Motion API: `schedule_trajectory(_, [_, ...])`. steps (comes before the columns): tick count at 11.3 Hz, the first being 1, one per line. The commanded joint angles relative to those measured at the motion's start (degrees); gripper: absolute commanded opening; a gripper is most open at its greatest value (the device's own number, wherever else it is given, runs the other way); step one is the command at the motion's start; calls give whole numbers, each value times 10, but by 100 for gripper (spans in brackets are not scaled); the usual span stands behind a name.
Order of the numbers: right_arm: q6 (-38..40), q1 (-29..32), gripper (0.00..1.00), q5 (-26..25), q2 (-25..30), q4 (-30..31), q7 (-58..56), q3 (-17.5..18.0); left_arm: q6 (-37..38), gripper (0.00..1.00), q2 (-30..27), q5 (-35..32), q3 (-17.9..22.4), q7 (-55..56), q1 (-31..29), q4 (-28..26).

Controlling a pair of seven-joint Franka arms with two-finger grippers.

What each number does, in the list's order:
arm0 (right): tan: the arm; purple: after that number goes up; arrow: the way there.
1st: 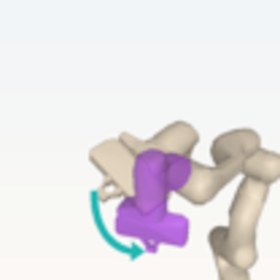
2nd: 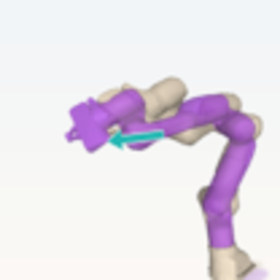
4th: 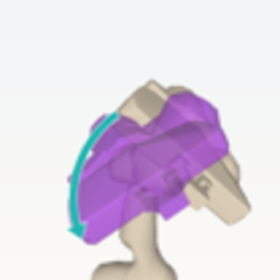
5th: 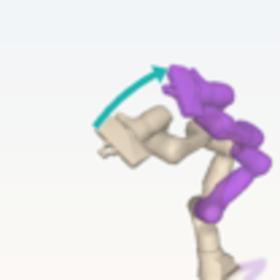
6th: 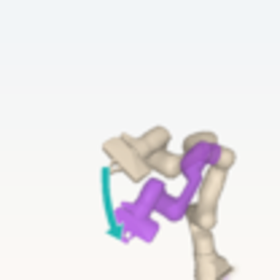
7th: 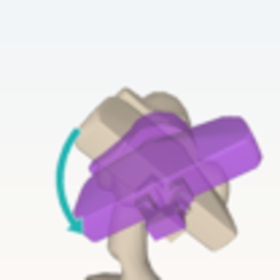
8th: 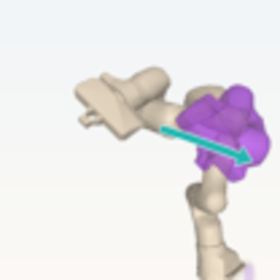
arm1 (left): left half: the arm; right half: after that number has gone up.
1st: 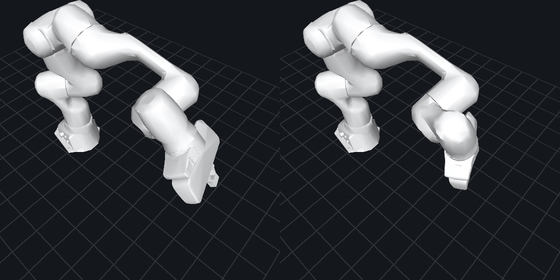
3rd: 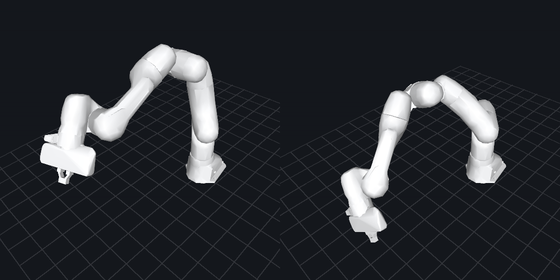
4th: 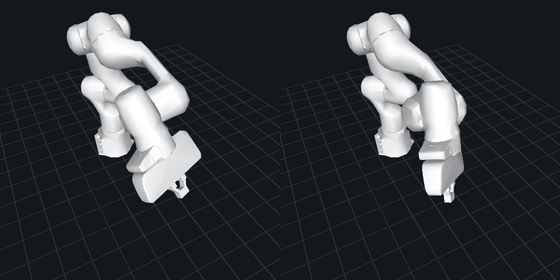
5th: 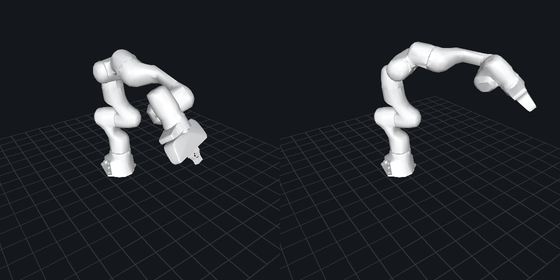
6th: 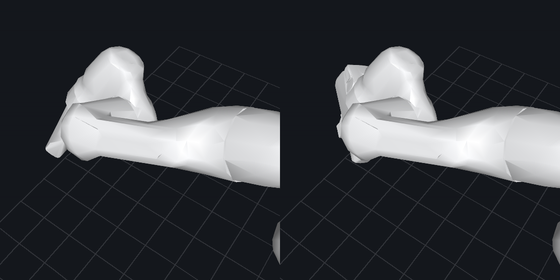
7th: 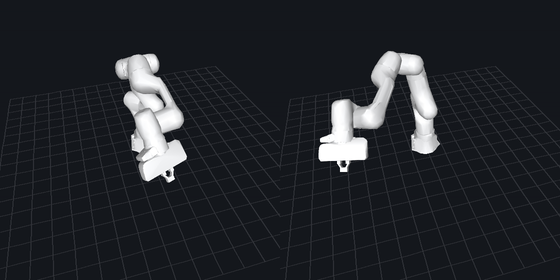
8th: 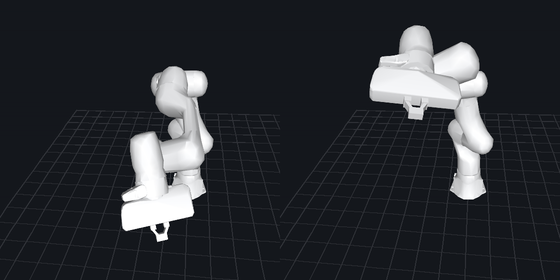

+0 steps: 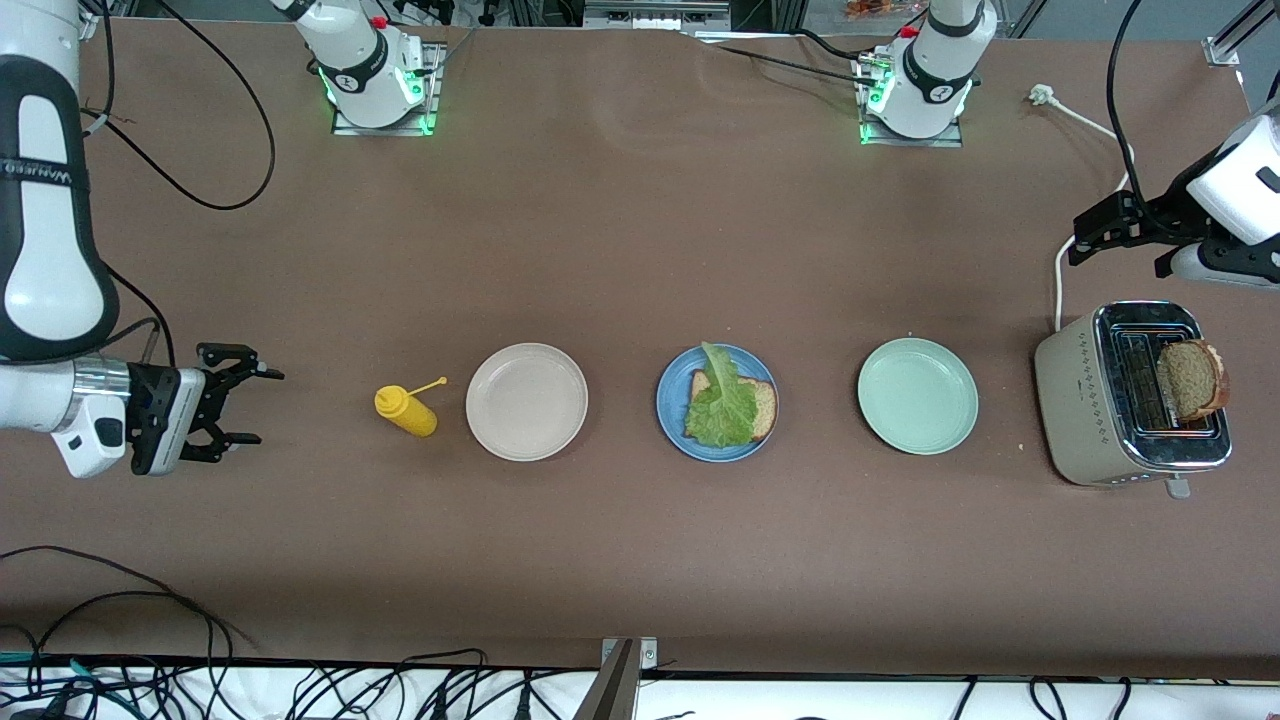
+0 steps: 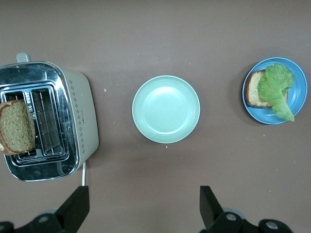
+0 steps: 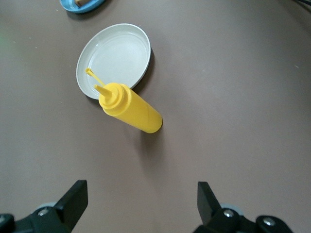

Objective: Make sandwich in blue plate with both arms
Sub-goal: 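Move the right gripper beside the yellow mustard bottle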

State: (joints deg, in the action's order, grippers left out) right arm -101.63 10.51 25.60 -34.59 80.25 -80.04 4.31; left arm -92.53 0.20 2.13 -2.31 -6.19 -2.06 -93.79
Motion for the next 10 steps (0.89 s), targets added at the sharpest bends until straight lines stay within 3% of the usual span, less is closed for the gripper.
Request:
schedule_trajectory(1, [5,25,100,58,-38,-2,-91,11,12,100,8,3,-2,-11,-4,17])
schedule_trajectory(4, [2,35,100,80,-67,-3,-162,11,12,100,8,3,-2,-10,-3,17])
schedule_trajectory(6, [-2,38,100,143,-93,-2,-228,9,12,100,8,3,-2,-9,-2,17])
schedule_trajectory(10, [-21,39,100,162,-122,-1,-271,11,12,100,8,2,-8,-7,5,17])
